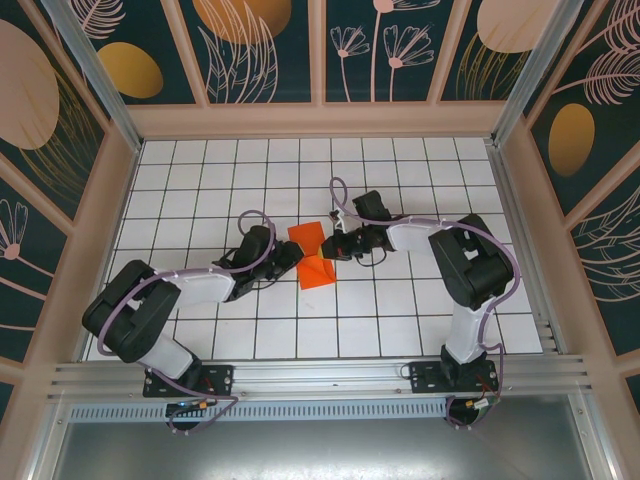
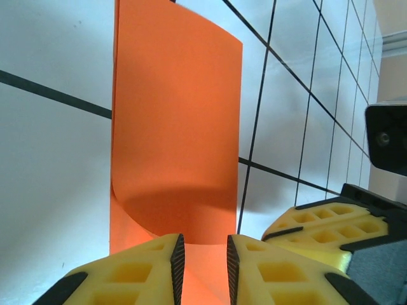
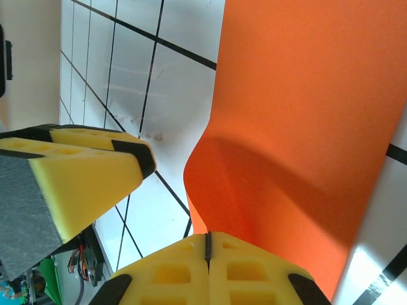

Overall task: Fold a paper plane with a square sheet of paper (pick it up from the middle)
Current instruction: Fold the triangle a second time at the center of the table.

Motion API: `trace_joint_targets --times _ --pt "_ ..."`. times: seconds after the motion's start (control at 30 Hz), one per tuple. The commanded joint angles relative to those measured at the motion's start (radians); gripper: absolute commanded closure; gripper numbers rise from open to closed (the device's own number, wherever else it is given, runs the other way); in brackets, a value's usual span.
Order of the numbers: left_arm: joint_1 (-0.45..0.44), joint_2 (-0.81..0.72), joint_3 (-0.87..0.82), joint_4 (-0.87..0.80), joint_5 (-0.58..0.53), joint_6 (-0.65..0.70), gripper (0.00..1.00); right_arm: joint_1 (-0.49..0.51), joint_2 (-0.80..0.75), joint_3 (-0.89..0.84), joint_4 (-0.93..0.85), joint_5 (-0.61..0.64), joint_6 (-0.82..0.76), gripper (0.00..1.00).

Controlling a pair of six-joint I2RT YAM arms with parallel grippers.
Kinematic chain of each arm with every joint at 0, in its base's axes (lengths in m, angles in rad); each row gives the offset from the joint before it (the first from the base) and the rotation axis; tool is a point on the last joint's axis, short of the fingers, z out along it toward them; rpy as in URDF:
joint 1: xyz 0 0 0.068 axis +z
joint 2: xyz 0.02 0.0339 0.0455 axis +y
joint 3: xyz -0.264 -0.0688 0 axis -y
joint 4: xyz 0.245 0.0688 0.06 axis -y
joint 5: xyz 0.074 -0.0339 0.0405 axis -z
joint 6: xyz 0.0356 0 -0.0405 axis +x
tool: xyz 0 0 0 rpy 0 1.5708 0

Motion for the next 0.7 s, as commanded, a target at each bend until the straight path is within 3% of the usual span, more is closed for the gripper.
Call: trace_joint_targets --times 0.0,0.27,0.67 --pt "0.005 -0.018 -0.013 0.058 0.017 -0.004 0.72 0.005 0.021 0.026 -0.014 0.042 -0.038 0.99" --pt "-0.002 0.048 0.010 0.163 0.140 0.005 0.75 0.002 0.043 0.077 -0.070 0.162 -0.069 1.00" --pt "-0.016 0.159 0.084 0.169 0.203 0.019 0.77 -0.003 0.062 0.100 -0.083 0.191 -0.086 1.00"
